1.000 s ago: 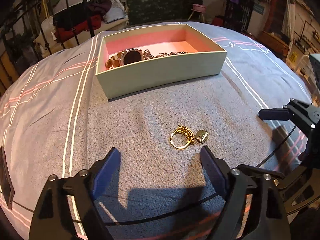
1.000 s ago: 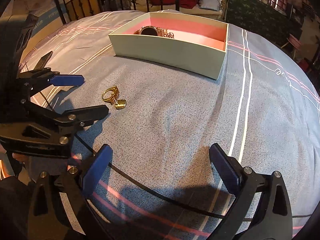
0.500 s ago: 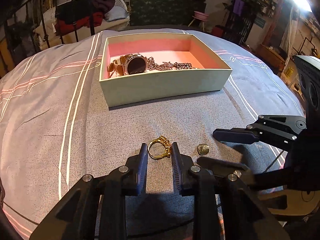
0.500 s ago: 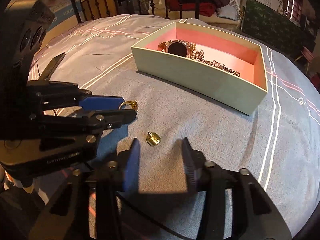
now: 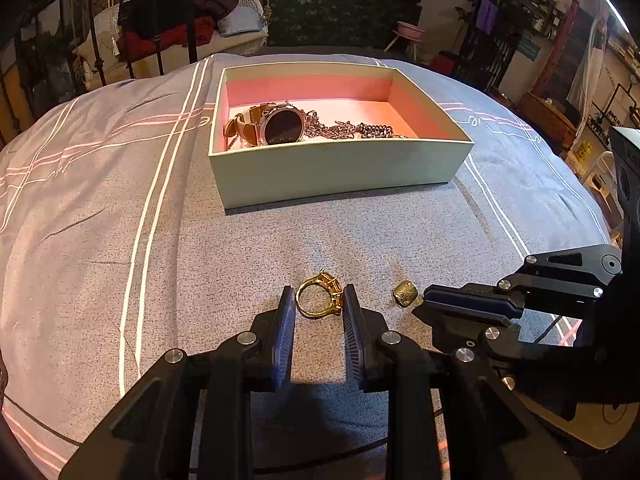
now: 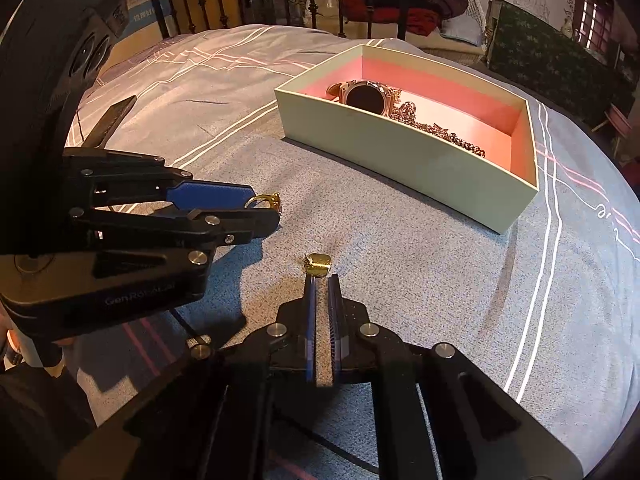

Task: Organize jewelry
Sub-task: 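Grasp the gold ring with the left gripper while the right gripper grasps the gold charm, then lower the ring and charm into the box and open both grippers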

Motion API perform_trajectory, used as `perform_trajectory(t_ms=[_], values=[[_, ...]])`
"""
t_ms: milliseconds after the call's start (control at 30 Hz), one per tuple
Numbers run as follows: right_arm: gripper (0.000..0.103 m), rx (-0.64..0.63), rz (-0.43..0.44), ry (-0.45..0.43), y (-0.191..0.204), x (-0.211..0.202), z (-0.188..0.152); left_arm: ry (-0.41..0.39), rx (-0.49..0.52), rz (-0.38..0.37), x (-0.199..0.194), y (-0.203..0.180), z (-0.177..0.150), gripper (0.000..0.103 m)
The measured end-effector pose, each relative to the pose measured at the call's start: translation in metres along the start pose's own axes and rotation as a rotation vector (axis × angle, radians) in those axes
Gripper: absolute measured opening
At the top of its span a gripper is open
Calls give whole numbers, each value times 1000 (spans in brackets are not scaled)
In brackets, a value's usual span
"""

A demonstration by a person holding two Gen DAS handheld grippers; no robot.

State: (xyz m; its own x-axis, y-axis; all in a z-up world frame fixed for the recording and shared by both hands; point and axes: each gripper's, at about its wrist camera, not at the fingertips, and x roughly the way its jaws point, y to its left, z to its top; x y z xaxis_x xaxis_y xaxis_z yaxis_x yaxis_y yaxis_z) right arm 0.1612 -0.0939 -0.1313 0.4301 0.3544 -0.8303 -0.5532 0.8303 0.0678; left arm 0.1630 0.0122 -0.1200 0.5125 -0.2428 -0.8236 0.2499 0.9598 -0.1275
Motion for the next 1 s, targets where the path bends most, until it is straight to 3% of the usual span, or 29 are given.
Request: perform_trajectory(t_ms=[33,67,100,167,367,433,467,533,833,1000], values=[[12,5,-1,-1,-1,1,0,1,-1,-1,0,0,0,24],[21,9,5,0,-1,1,0,2,-1,-1,0,0,0,24],[39,12,8,-1,-1,2,1,2,0,0,0,0,0,24],[58,1,-11,0,1,4,2,4,3,3,0,0,0,24],[47,-31,-7,15,6,12,10,9,2,5,1,-1,0,24],[35,-51,-15,14,8,15,13,11,-7,3,1,0,1,24],[23,-64,-21,13,9,15,14,12,-8,3,1,0,1,24],[15,-80,-29,12,12,15,14,12,-11,1,1,0,1,24],[15,-32,-28,-41,0,-10,7,6,-27,-14,-3,-1,4,24],[15,-27,-45,-93,-12,-26,22,-67,1,-11,-19,-6,33,24]])
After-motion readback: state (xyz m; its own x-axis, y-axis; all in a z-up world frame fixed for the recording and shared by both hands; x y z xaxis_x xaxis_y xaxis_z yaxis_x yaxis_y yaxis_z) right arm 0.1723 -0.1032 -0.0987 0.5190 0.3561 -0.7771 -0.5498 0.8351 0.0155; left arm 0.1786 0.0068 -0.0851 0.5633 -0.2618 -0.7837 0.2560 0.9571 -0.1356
